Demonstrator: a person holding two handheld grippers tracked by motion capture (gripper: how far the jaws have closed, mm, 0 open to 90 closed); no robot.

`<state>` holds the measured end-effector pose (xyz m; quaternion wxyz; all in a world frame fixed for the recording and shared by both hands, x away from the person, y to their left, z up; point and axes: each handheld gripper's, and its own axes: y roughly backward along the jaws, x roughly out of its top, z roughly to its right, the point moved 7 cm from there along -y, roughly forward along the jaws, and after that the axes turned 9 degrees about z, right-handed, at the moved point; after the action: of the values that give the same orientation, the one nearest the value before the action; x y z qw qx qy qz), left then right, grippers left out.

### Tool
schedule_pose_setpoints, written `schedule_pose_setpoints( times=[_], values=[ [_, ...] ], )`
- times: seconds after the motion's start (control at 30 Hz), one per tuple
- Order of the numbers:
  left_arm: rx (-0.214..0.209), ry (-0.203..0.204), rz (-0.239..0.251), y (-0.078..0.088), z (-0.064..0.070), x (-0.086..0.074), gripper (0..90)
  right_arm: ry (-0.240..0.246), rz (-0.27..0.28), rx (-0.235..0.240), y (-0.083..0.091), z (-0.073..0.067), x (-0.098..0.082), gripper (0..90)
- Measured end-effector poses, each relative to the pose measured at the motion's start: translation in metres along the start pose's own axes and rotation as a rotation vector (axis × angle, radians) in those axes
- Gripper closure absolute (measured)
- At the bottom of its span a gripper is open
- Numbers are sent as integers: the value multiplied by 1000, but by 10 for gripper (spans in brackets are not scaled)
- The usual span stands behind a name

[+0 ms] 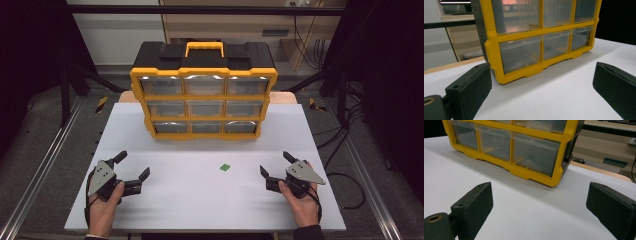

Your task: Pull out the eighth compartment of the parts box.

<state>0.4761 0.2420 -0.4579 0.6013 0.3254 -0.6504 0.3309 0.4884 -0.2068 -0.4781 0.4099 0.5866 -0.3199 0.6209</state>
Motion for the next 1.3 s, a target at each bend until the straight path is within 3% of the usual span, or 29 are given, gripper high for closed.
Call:
schedule_pose_setpoints(
  times=[1.3],
  values=[
    [-2,-4,7,0,1,1,11,-2,-25,-3,-1,-1,-3,70]
  ],
)
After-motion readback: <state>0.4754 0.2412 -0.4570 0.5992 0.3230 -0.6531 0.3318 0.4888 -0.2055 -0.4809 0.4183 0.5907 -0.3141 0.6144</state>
